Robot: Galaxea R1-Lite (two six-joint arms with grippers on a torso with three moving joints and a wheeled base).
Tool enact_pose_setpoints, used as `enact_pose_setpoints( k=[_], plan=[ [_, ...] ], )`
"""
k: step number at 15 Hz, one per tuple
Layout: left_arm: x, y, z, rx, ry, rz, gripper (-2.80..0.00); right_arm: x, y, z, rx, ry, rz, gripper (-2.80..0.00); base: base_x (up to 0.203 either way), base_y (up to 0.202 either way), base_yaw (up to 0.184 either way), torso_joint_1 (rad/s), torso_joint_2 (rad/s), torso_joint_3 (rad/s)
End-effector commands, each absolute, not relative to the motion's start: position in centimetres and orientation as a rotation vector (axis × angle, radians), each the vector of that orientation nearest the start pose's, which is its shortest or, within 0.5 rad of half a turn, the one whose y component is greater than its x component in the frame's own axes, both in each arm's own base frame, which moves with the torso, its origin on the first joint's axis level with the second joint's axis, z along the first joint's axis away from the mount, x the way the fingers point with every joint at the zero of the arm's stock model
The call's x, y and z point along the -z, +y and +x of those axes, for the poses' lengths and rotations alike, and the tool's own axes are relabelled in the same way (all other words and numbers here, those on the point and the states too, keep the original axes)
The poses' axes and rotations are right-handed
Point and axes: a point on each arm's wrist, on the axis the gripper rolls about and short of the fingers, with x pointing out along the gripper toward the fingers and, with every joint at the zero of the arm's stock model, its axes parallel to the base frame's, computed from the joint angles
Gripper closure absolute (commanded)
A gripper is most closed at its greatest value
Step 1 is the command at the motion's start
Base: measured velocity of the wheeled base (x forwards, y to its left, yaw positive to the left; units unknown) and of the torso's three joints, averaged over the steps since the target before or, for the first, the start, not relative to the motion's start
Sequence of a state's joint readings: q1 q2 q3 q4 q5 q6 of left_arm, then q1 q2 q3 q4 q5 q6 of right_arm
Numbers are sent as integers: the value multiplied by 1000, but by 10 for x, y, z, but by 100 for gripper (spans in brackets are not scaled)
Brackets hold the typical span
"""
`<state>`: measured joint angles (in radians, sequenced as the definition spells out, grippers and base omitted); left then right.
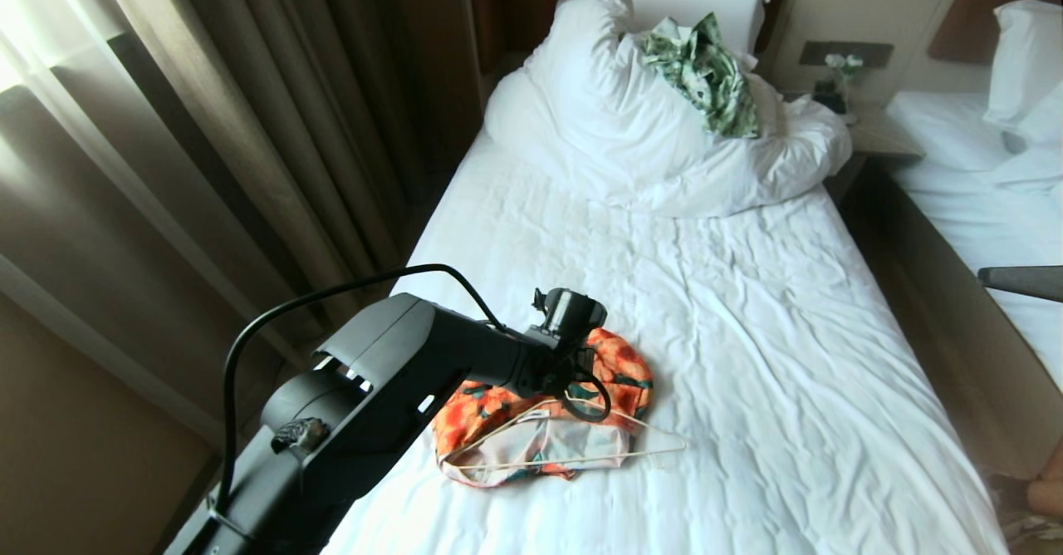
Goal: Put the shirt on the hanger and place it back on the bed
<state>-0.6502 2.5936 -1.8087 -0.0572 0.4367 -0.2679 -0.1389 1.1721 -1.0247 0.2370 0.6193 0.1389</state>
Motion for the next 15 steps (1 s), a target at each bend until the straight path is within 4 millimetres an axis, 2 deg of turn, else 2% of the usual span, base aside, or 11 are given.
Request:
enact_pose_setpoints(
  k=[1, 4, 5, 8, 10, 12, 15],
  plan=[
    [-19, -299, 410, 111, 645, 120, -280, -291, -8, 153, -453, 379, 274, 0, 0, 0, 0, 0, 0, 0],
    [-31, -292, 391, 102, 693, 144, -280, -294, -7, 147, -455, 361, 267, 0, 0, 0, 0, 0, 0, 0],
    [-33, -286, 381, 86, 710, 151, 0, -296, -7, 142, -457, 347, 261, 0, 0, 0, 0, 0, 0, 0],
    [-52, -260, 349, 54, 697, 137, 0, -297, -4, 127, -461, 327, 253, 0, 0, 0, 0, 0, 0, 0],
    [-75, -236, 325, 46, 649, 100, 0, -294, -2, 113, -465, 310, 245, 0, 0, 0, 0, 0, 0, 0],
    [-111, -204, 298, 36, 570, 42, 0, -289, 2, 88, -468, 272, 230, 0, 0, 0, 0, 0, 0, 0],
    [-176, -153, 253, 11, 403, -66, 0, -276, 7, 43, -468, 186, 183, 0, 0, 0, 0, 0, 0, 0]
  ],
)
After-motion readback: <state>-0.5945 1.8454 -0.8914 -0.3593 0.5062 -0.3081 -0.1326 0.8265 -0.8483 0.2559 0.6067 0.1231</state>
